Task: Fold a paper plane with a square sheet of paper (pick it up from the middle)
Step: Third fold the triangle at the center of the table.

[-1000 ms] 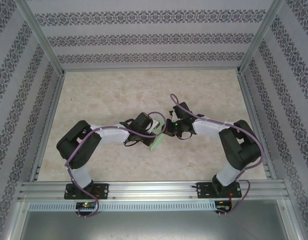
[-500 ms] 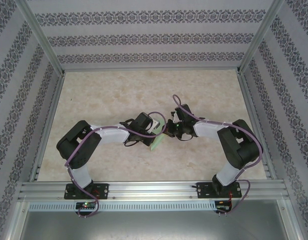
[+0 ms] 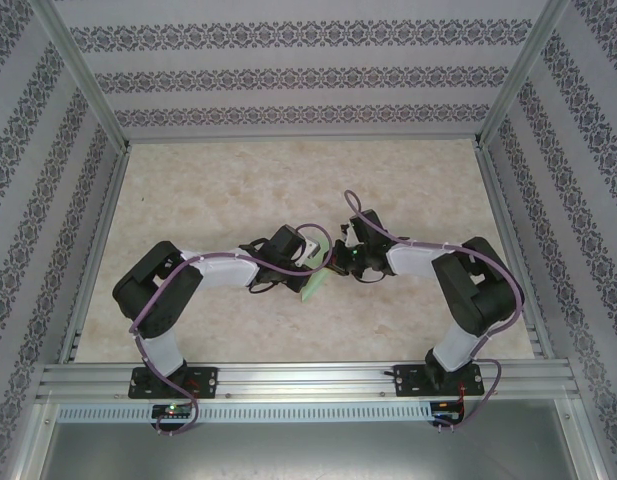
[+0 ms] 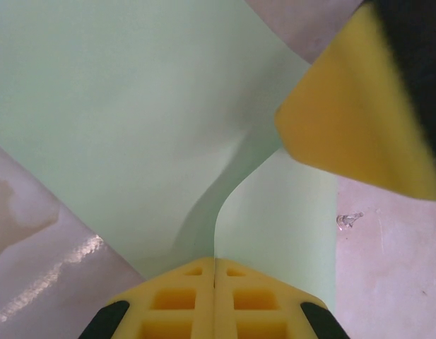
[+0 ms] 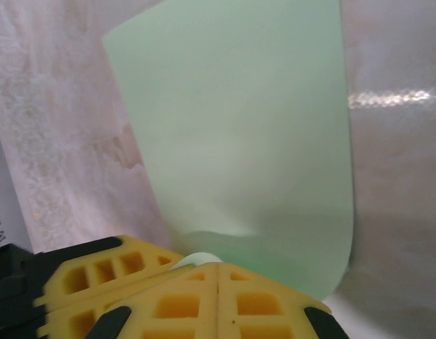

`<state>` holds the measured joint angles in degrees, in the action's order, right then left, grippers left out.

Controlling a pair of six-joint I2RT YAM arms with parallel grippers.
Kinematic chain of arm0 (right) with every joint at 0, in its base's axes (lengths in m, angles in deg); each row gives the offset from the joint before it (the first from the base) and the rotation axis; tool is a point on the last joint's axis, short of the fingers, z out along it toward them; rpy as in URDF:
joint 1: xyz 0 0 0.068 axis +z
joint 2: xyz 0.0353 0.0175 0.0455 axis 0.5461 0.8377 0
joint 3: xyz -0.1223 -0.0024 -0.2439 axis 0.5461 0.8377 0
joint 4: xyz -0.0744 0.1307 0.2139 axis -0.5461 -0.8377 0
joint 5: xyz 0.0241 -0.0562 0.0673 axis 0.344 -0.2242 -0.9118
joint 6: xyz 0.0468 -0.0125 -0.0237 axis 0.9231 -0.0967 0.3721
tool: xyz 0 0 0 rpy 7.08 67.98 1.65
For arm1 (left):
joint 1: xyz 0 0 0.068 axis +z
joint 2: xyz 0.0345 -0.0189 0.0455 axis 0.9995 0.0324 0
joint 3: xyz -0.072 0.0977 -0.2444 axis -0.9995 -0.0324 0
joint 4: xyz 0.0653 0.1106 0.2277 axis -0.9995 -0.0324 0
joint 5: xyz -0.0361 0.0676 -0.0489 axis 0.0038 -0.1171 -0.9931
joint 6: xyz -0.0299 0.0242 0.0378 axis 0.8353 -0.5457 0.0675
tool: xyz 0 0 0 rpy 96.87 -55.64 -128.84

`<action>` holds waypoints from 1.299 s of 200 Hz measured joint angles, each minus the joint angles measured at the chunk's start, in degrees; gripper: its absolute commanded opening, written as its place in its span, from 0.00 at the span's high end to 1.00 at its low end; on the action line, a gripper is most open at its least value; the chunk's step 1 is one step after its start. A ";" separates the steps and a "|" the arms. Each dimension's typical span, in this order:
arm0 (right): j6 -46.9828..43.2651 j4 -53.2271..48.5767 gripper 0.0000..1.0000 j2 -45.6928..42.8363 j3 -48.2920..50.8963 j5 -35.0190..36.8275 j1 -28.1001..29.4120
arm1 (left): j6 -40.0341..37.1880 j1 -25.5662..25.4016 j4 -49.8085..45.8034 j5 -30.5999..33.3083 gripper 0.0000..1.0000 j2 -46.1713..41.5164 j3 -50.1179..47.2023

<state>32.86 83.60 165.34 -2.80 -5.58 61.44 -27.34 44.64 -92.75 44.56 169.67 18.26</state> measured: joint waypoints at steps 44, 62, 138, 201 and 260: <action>-0.09 2.27 0.99 2.97 0.63 -0.28 -0.39 | 0.00 0.00 0.20 0.09 1.00 -0.15 -0.24; -0.11 3.21 0.99 3.30 0.85 -0.63 -0.59 | 0.00 0.00 0.50 0.28 1.00 -0.48 -0.70; -0.72 1.46 0.98 -2.93 2.08 -0.70 0.39 | 0.28 0.00 0.90 0.55 1.00 -0.85 -1.31; 1.05 4.44 0.98 -1.09 4.00 -0.55 4.20 | 0.83 0.00 0.92 0.61 1.00 -0.85 -1.33; 1.49 5.81 0.97 1.31 4.07 -0.61 4.20 | 1.46 0.00 2.03 0.68 1.00 -0.98 -1.99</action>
<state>34.34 89.41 166.66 1.26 -6.19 65.63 -25.88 44.64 -90.72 45.24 168.68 16.27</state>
